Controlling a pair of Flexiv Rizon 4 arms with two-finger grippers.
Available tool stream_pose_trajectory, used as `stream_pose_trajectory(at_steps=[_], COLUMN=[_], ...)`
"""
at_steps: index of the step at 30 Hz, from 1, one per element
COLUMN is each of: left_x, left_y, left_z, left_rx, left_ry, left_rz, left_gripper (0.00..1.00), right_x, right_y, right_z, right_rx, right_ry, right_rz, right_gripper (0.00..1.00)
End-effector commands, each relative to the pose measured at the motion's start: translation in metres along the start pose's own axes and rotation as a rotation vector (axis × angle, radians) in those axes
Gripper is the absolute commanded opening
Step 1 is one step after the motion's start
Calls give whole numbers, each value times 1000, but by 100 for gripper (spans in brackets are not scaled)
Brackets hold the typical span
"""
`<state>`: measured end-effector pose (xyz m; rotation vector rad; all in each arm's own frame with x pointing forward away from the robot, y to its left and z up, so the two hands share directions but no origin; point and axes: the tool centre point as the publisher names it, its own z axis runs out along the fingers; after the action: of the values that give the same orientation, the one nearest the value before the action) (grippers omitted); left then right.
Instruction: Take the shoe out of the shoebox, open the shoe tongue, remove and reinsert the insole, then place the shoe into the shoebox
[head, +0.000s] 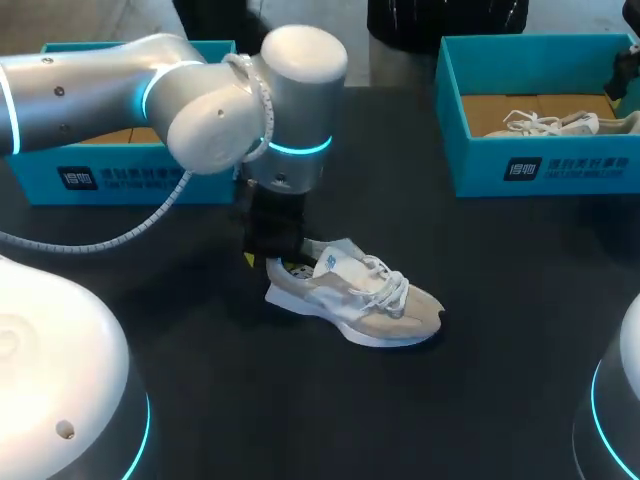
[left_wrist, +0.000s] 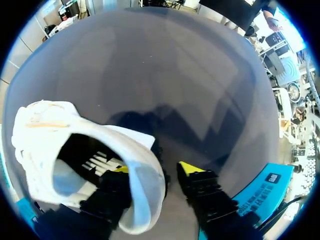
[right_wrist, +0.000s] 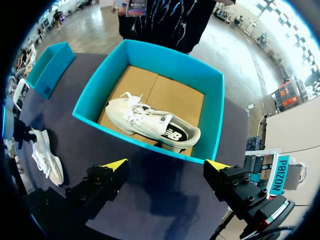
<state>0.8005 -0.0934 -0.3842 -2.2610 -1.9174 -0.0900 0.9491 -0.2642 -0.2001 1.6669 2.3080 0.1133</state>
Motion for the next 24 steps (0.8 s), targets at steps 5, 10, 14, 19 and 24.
stream_pose_trajectory(at_steps=[5,10,14,19,24], left_x=[15,19,25,36,50], left_y=[-4,-10,-15,-24,-33], left_z=[-24,-34,-44,-58,-74], left_rx=[19,33,50,60,56], left_ry=[-64,-98,-148,-236,-348], left_rz=[-12,-25,-50,-111,-162], left_gripper=[100,100,100,100,100], right_x=[0,0,0,0,0], right_y=[0,0,0,0,0], right_z=[0,0,0,0,0], right_rx=[0,0,0,0,0], right_ry=[1,1,1,1,1], right_rz=[-1,-1,-1,-1,-1], right_gripper=[100,100,100,100,100])
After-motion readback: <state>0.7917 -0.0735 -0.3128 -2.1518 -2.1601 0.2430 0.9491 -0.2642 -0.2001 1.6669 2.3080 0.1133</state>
